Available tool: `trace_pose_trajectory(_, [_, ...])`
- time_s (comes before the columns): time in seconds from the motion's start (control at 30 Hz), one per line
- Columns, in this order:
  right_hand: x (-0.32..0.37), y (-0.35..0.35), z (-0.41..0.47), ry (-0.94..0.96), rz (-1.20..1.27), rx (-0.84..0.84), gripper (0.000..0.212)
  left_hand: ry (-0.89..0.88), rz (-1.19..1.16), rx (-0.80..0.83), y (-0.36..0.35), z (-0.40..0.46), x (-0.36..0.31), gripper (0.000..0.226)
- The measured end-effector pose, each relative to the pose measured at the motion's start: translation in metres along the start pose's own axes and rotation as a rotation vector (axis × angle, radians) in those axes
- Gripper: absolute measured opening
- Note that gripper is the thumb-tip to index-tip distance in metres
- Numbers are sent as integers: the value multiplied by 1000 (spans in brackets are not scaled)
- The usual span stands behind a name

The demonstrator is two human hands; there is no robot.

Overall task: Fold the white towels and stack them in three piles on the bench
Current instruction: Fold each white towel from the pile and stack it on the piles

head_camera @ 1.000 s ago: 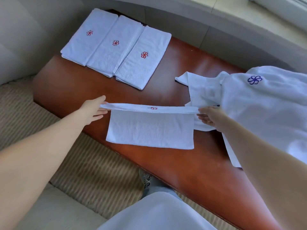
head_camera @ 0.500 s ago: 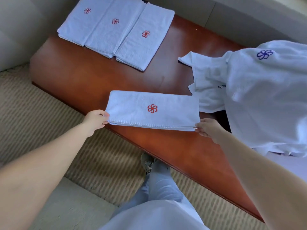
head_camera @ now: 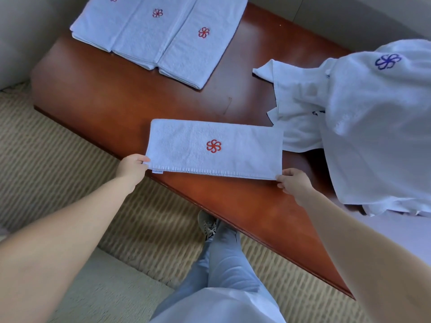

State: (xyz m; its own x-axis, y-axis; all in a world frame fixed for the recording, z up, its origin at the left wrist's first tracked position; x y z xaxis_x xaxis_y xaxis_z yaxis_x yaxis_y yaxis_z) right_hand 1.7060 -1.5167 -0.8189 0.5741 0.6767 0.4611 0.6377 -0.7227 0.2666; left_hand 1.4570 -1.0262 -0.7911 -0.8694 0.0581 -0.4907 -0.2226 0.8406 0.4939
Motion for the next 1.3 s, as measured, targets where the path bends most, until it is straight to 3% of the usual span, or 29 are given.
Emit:
trace_pose_trajectory(0.13, [42,3,-23,115,-399,-204,22,-89,362,-84,-11,-14,-35,29])
trace_pose_trajectory(0.3, [117,-86,-33,532,-775,-168,37,-419,682,101,-105,-27,-114,53])
trace_pose_trajectory(0.47, [148,-155,-2,712,-959,-194,57,-650,942,41,-172,4,-162,67])
trace_pose_trajectory(0.63, [124,-136,26,808,-1002,-325,56,-698,1005,-75,-165,37,-130,64])
trace_pose_trajectory(0.87, [91,-73,35,664,-1033,-399,61,-490,905,-161,-91,52,-69,66])
trace_pose_trajectory(1.1, [109,-68,19,456,-1017,-149,61,-227,925,14,-106,34,-99,63])
trace_pose_trajectory(1.3, [88,-23,-4,227,-559,-86,50,-449,1085,238,-173,3,-175,61])
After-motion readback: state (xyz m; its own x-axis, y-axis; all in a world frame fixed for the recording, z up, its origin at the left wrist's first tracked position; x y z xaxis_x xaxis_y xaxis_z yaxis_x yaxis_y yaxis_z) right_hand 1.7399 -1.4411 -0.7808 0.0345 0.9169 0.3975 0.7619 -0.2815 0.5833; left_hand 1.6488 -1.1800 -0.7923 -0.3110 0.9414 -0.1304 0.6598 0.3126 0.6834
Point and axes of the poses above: each hand's wrist, its own z-axis towards the middle knuckle, its own y-axis out of the back of the hand, x = y × z, the point moved 10 cm from there along z, towards the middle knuckle, and after that the axes turned 13 degrees about x, right-handed, at the moved point
